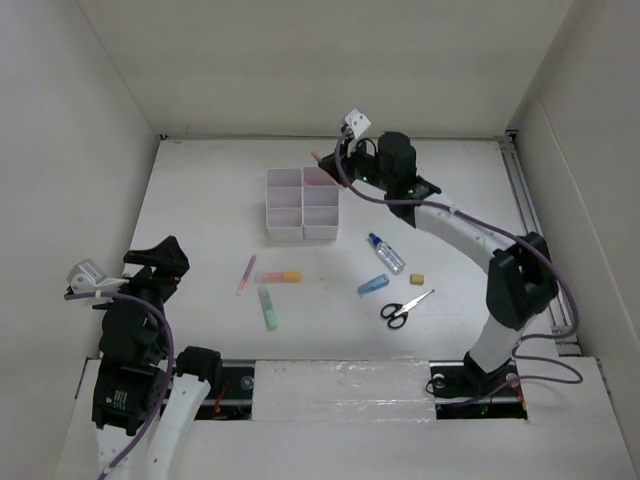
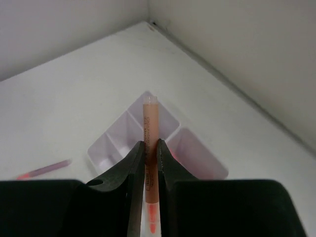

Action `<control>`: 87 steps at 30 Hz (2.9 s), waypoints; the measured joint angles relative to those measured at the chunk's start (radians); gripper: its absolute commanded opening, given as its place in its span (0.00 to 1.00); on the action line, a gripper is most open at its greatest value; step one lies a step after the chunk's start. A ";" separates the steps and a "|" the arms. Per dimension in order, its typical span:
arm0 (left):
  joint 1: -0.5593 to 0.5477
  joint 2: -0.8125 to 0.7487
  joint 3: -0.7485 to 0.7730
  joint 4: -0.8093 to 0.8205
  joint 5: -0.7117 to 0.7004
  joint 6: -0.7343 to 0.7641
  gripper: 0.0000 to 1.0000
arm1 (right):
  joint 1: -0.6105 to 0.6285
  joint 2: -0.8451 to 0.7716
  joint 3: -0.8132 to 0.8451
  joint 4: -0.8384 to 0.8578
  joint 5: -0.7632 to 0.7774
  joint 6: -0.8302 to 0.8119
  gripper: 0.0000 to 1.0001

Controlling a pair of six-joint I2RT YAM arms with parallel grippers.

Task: Sort the stationery into containers
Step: Place the pen in the storage box, then pick up the pen from the center of the board.

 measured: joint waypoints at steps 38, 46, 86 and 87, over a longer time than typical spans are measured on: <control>0.000 -0.042 -0.028 0.056 0.066 0.044 1.00 | -0.220 0.720 0.697 0.050 -0.931 -0.094 0.00; 0.000 -0.040 -0.035 0.063 0.074 0.046 1.00 | -0.250 0.732 0.697 0.047 -0.933 -0.090 0.28; 0.000 -0.133 0.036 -0.203 -0.263 -0.229 1.00 | 0.293 0.718 0.739 -0.703 -0.366 -0.699 0.82; 0.000 -0.133 0.034 -0.191 -0.257 -0.224 1.00 | 0.298 0.727 0.742 -0.708 -0.362 -0.705 0.81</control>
